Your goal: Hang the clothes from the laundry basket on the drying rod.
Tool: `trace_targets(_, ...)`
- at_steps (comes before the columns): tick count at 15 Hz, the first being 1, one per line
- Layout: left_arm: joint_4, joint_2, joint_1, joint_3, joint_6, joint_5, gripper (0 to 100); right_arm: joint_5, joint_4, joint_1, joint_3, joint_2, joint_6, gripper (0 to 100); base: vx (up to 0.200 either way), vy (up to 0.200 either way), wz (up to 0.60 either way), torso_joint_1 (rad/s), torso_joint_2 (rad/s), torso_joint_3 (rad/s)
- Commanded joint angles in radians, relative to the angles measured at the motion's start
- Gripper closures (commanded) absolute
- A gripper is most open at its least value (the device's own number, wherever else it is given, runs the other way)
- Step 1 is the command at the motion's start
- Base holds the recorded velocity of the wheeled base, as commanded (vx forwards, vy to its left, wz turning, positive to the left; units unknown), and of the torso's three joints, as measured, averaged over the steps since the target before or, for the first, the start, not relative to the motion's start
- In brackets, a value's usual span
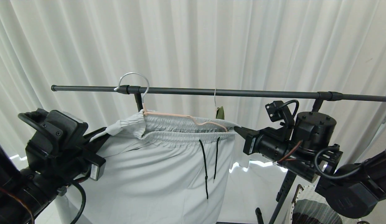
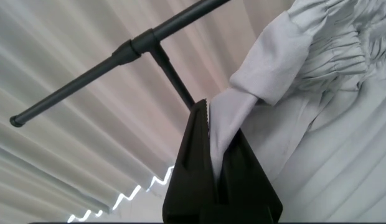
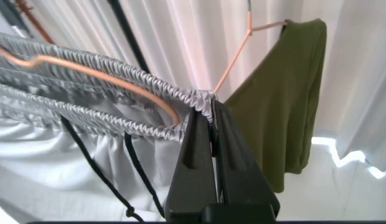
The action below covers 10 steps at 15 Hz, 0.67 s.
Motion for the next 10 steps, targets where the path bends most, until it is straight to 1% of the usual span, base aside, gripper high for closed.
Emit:
trace_targets(1, 0.0, 0.012, 0.0, 0.02, 0.02, -0.001, 100, 0.026, 0.005, -0.009, 0.002, -0.035, -0.005, 100, 0.0, 0.0, 0.0, 0.0, 0.0, 0.0)
trace_targets(2, 0.0, 0.021, 0.0, 0.023, 0.027, -0.001, 100, 0.037, 0.022, -0.009, 0.001, -0.048, -0.006, 100, 0.0, 0.0, 0.0, 0.0, 0.0, 0.0)
trace_targets(4, 0.0, 0.039, -0.001, 0.017, 0.029, 0.0, 100, 0.079, 0.093, -0.009, -0.005, -0.095, -0.026, 100, 0.0, 0.0, 0.0, 0.0, 0.0, 0.0)
trace_targets(6, 0.0, 0.059, -0.001, 0.014, 0.026, 0.0, 100, 0.115, 0.117, 0.008, 0.002, -0.135, -0.028, 100, 0.0, 0.0, 0.0, 0.0, 0.0, 0.0)
trace_targets(8, -0.001, 0.068, -0.001, -0.001, 0.017, 0.002, 100, 0.118, 0.123, 0.046, 0.027, -0.169, -0.029, 100, 0.0, 0.0, 0.0, 0.0, 0.0, 0.0)
trace_targets(10, -0.001, 0.067, -0.001, -0.009, -0.009, 0.002, 100, 0.122, 0.125, 0.084, 0.061, -0.19, -0.043, 100, 0.0, 0.0, 0.0, 0.0, 0.0, 0.0)
